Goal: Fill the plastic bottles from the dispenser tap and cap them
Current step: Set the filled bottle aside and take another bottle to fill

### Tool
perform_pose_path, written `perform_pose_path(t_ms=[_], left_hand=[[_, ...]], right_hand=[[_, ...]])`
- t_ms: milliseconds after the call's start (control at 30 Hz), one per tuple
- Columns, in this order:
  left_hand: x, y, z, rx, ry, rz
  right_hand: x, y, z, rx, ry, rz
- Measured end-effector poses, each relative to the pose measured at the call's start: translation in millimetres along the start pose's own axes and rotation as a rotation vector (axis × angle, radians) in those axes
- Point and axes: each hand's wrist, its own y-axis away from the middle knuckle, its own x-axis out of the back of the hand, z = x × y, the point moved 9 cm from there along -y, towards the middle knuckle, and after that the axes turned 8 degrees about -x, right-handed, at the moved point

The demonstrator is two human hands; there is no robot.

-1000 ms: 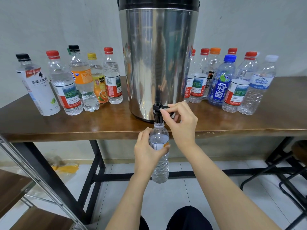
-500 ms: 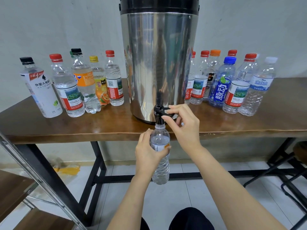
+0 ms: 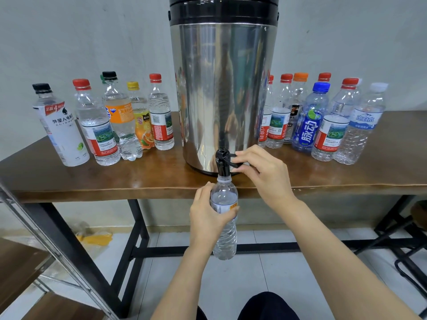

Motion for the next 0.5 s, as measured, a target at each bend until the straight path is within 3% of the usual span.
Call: perform_pose_path(t_ms=[267,500], left_hand=[[-1,0,1,-0.004,-0.005,0.006],[-1,0,-2,0.004,-0.023,-0.005]], right_hand=[[1,-1,-3,0.016,0.028,-0.015],[0,-5,-20,0.198,0.187,-0.041]])
